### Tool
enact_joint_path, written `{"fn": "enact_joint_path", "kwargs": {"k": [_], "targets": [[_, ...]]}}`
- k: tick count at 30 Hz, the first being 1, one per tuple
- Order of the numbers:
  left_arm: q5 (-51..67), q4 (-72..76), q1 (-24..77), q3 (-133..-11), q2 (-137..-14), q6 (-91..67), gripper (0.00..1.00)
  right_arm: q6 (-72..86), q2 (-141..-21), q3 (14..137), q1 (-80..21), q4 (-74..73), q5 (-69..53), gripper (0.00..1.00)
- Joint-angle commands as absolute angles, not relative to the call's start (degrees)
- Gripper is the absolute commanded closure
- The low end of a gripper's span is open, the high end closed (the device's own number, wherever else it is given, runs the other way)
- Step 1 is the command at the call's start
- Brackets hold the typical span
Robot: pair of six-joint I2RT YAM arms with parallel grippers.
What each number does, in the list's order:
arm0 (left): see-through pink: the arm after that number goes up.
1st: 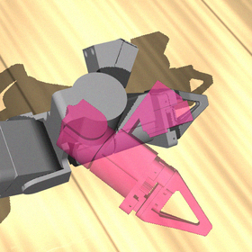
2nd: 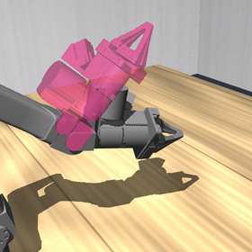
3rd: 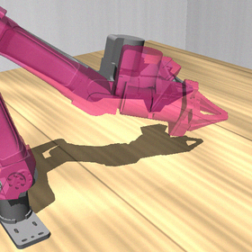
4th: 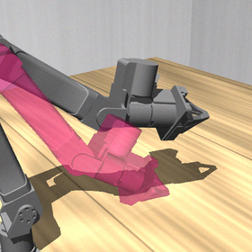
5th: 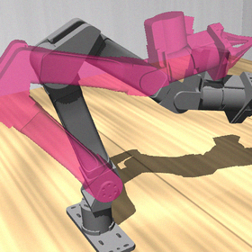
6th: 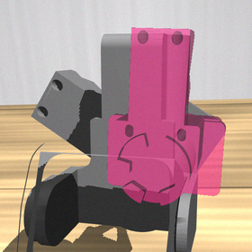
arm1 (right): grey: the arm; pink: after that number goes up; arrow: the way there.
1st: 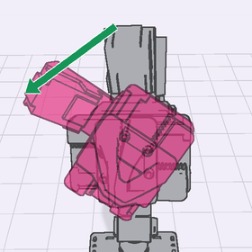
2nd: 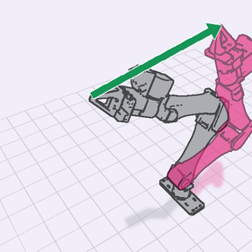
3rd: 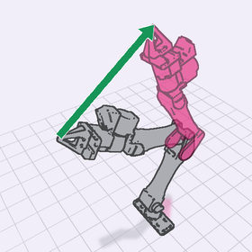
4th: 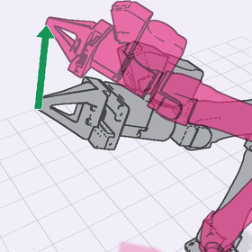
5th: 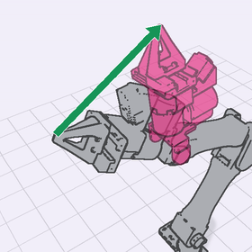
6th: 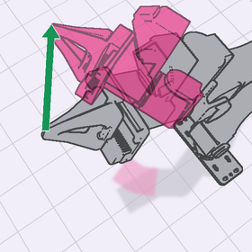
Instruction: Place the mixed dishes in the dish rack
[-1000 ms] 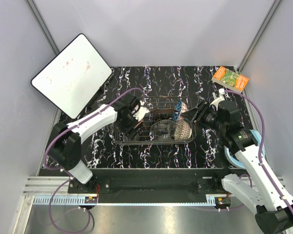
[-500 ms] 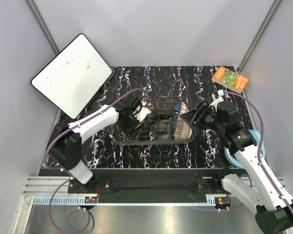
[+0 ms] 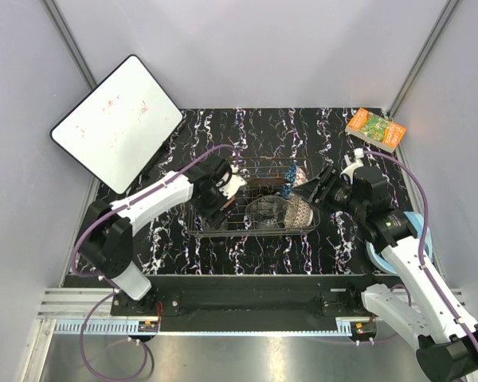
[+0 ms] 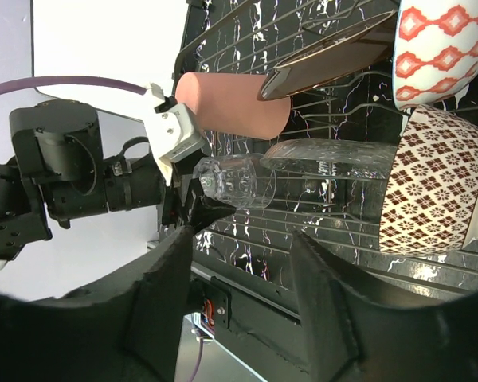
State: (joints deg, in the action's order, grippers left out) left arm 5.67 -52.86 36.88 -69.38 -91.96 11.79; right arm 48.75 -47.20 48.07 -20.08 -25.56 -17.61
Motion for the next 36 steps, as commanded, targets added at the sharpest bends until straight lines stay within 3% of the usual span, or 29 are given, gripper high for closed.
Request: {"fn": "enact_joint_path", "kwargs": {"k": [1, 2, 3, 12, 18, 21, 27, 36], "targets": [[5.6, -53.9, 37.1, -70.8, -86.5, 12.5, 0.19, 48.3, -47.2, 48.7, -20.0, -24.0, -17.8, 0.37], [6.6, -54.4, 37.1, -71.2, -85.4, 12.7, 0.15, 48.2, -47.1, 49.1, -20.1, -24.2, -17.7, 0.33], [7.1, -54.9, 37.1, -72.1, -84.9, 13.2, 0.01, 48.0, -47.2, 49.4, -20.0, -24.3, -17.5, 0.32], [10.4, -60.0, 37.2, -76.7, -78.3, 14.5, 0.01, 45.7, -47.2, 52.5, -20.0, -27.9, -15.1, 0.16], [2.2, -60.1, 36.9, -80.1, -68.0, 13.5, 0.01, 40.9, -48.7, 55.0, -20.0, -34.7, -9.7, 0.08], [-1.3, -55.3, 32.6, -75.2, -60.2, 12.3, 0.01, 37.2, -49.9, 56.3, -20.1, -37.1, -8.5, 0.00], [-6.3, -48.5, 29.3, -61.9, -42.6, 12.2, 0.01, 32.5, -51.4, 61.8, -20.2, -42.8, -9.7, 0.00], [-3.5, -52.6, 26.5, -64.8, -41.8, 2.9, 0.01, 32.1, -50.9, 59.7, -20.5, -40.7, -14.8, 0.00]]}}
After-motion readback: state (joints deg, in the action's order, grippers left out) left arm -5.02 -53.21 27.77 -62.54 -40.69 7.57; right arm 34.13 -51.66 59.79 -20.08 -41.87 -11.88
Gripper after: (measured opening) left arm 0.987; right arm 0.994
